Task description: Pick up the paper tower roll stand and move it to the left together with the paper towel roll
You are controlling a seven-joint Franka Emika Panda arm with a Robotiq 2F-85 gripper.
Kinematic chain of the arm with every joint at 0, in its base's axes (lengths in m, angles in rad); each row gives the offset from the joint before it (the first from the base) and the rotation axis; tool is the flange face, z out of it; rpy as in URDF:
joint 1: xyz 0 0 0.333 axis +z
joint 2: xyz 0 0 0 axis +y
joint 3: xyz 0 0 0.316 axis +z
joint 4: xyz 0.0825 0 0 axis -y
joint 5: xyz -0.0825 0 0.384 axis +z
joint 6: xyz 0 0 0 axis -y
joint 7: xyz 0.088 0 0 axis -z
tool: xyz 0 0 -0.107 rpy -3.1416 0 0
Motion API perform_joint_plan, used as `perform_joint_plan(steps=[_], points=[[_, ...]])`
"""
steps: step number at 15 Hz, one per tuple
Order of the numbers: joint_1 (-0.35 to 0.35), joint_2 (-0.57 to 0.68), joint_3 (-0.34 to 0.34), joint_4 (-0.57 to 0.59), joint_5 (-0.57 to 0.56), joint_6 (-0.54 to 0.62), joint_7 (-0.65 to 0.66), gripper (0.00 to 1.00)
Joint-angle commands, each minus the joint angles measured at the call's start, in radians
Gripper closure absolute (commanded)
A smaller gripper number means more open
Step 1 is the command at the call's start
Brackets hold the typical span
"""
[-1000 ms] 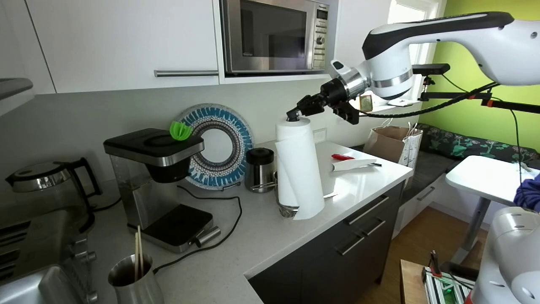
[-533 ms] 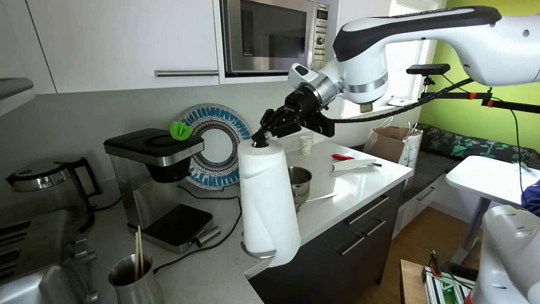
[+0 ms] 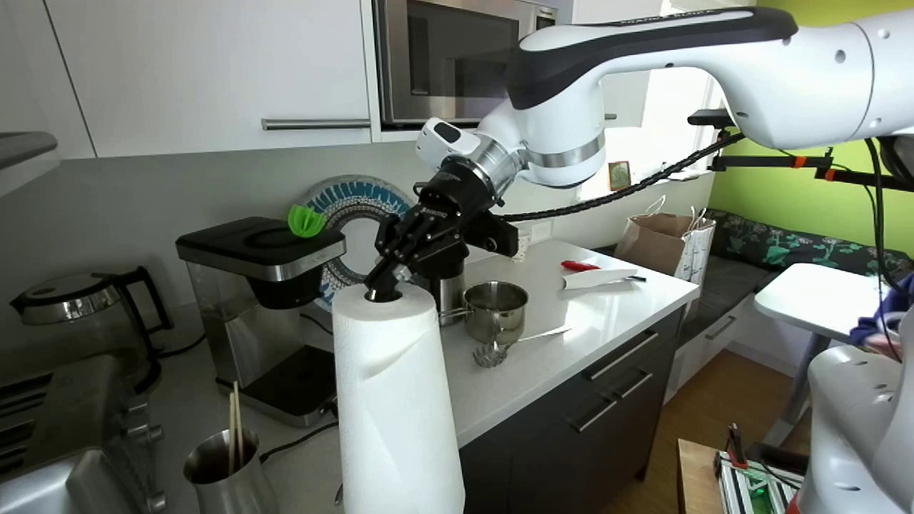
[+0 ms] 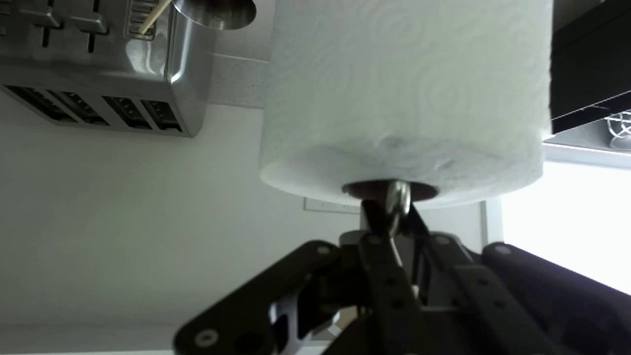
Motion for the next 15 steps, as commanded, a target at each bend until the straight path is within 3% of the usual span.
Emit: perform_joint_plan(steps=[1,5,6,8,15], points=[[-0.016,0.005,0.013,0.008,0.002,-0.007,0.0,0.88],[-0.017,0.006,0.01,0.012,0.002,-0.008,-0.003,0.88],[-0.014,0.023,0.011,0.015,0.013,-0.004,-0.007,0.97],[-0.006,0.074,0.03,0.045,-0.003,0.005,0.007,0.97],[0.051,0.222,0.147,0.172,-0.062,0.205,0.004,0.97]])
